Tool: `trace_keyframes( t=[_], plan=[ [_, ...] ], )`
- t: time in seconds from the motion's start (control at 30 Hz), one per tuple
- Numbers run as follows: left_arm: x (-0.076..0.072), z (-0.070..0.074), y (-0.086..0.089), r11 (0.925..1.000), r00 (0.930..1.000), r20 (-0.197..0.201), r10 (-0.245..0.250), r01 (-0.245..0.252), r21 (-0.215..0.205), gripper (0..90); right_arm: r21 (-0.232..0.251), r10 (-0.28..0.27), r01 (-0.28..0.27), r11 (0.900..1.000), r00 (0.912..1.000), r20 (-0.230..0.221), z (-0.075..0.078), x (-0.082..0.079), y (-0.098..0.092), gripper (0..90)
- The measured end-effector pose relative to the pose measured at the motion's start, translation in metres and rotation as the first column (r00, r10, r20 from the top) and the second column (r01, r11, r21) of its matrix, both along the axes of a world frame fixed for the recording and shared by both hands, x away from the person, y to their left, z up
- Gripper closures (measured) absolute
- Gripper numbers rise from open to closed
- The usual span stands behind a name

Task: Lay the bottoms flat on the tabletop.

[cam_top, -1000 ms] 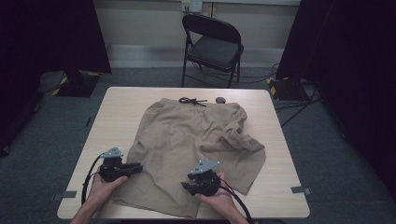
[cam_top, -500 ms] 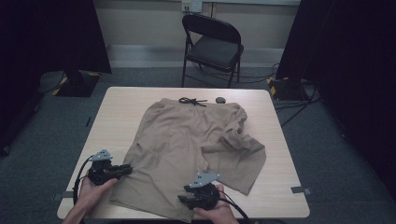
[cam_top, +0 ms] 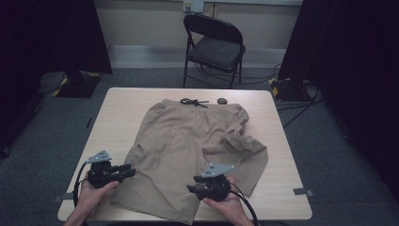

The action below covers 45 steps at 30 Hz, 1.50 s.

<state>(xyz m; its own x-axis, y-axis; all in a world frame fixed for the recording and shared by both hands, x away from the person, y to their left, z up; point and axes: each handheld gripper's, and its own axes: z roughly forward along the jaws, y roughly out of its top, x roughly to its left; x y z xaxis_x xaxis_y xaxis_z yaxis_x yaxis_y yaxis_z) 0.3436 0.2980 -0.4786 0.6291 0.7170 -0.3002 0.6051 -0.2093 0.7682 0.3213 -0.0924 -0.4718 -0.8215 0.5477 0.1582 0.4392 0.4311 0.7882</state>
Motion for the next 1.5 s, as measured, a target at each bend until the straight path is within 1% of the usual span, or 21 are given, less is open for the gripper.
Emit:
trace_keyframes(
  t=[0.13,0.17,0.23,0.33,0.43,0.5,0.57,0.73,0.83,0.87,0.93,1.0,1.03,1.07,1.1,1.13,1.23,1.27,1.33,1.4,1.5],
  plan=[
    [-0.001,0.006,-0.011,0.9996,0.9998,0.006,-0.021,0.021,-0.018,60.2,0.015,-0.043,0.043,0.999,0.9990,0.012,0.006,0.007,-0.013,55.2],
    [-0.001,0.010,-0.018,0.9992,0.9993,0.013,-0.034,0.034,-0.021,60.1,0.023,-0.078,0.077,0.997,0.9968,0.017,0.008,0.011,-0.025,54.9],
    [0.000,0.014,-0.024,0.9984,0.9987,0.016,-0.049,0.050,-0.028,60.1,0.032,-0.105,0.105,0.994,0.9943,0.016,0.009,0.014,-0.034,54.7],
    [0.002,0.024,-0.037,0.9948,0.9965,0.024,-0.079,0.081,-0.062,60.2,0.034,-0.147,0.147,0.989,0.9889,0.017,0.012,0.017,-0.051,54.0],
    [0.007,0.039,-0.053,0.9919,0.9925,0.051,-0.111,0.114,-0.055,60.3,0.005,-0.167,0.167,0.986,0.9857,0.025,0.019,0.023,-0.065,52.0],
    [0.011,0.049,-0.064,0.9896,0.9896,0.065,-0.128,0.132,-0.057,60.7,0.004,-0.190,0.190,0.982,0.9814,0.031,0.026,0.028,-0.075,50.9],
    [0.017,0.055,-0.075,0.9905,0.9907,0.060,-0.122,0.125,-0.057,65.2,0.012,-0.218,0.218,0.976,0.9752,0.037,0.030,0.032,-0.087,49.4],
    [0.028,0.052,-0.101,0.9839,0.9834,0.064,-0.170,0.173,-0.045,62.6,0.030,-0.314,0.313,0.949,0.9494,0.016,0.022,0.039,-0.117,46.9],
    [0.033,0.036,-0.115,0.9812,0.9814,0.045,-0.187,0.188,-0.041,59.2,0.024,-0.365,0.364,0.931,0.9311,0.010,0.013,0.038,-0.132,44.7],
    [0.034,0.032,-0.117,0.9807,0.9807,0.039,-0.191,0.193,-0.034,57.5,0.023,-0.385,0.385,0.923,0.9227,0.006,0.010,0.037,-0.138,43.6],
    [0.034,0.023,-0.118,0.9816,0.9814,0.029,-0.190,0.190,-0.011,52.4,0.019,-0.409,0.409,0.913,0.9127,0.004,0.005,0.038,-0.146,41.6],
    [0.033,0.014,-0.116,0.9823,0.9823,0.014,-0.187,0.187,-0.017,49.5,0.013,-0.441,0.441,0.897,0.8975,-0.005,0.001,0.040,-0.155,39.9],
    [0.033,0.014,-0.116,0.9823,0.9823,0.014,-0.187,0.187,-0.017,48.6,0.013,-0.441,0.441,0.897,0.8975,-0.005,0.001,0.040,-0.155,39.9],
    [0.031,0.008,-0.115,0.9841,0.9841,0.004,-0.177,0.177,-0.006,48.6,0.011,-0.454,0.454,0.891,0.8908,-0.012,-0.001,0.041,-0.159,39.7],
    [0.030,0.004,-0.114,0.9866,0.9866,0.010,-0.163,0.163,0.013,46.7,-0.006,-0.476,0.476,0.879,0.8792,-0.014,-0.005,0.043,-0.164,38.8],
    [0.030,-0.004,-0.113,0.9879,0.9878,-0.016,-0.155,0.155,0.003,44.1,-0.030,-0.493,0.492,0.870,0.8697,-0.022,-0.011,0.044,-0.167,38.7],
    [0.030,-0.006,-0.114,0.9863,0.9878,-0.013,-0.155,0.156,0.055,40.2,-0.041,-0.514,0.513,0.857,0.8572,-0.025,-0.014,0.046,-0.171,37.5],
    [0.031,-0.007,-0.113,0.9863,0.9871,-0.023,-0.159,0.159,0.042,38.9,-0.041,-0.523,0.522,0.852,0.8521,-0.023,-0.015,0.046,-0.173,36.9],
    [0.031,-0.009,-0.114,0.9866,0.9881,-0.019,-0.152,0.153,0.056,38.6,-0.034,-0.548,0.547,0.836,0.8362,-0.025,-0.016,0.048,-0.180,36.4],
    [0.030,-0.012,-0.116,0.9874,0.9891,-0.014,-0.147,0.147,0.058,38.5,-0.042,-0.565,0.564,0.825,0.8247,-0.023,-0.017,0.049,-0.185,36.1],
    [0.029,-0.016,-0.117,0.9855,0.9890,-0.021,-0.147,0.148,0.083,38.4,-0.062,-0.581,0.578,0.813,0.8139,-0.023,-0.020,0.050,-0.190,36.4]
  ],
)
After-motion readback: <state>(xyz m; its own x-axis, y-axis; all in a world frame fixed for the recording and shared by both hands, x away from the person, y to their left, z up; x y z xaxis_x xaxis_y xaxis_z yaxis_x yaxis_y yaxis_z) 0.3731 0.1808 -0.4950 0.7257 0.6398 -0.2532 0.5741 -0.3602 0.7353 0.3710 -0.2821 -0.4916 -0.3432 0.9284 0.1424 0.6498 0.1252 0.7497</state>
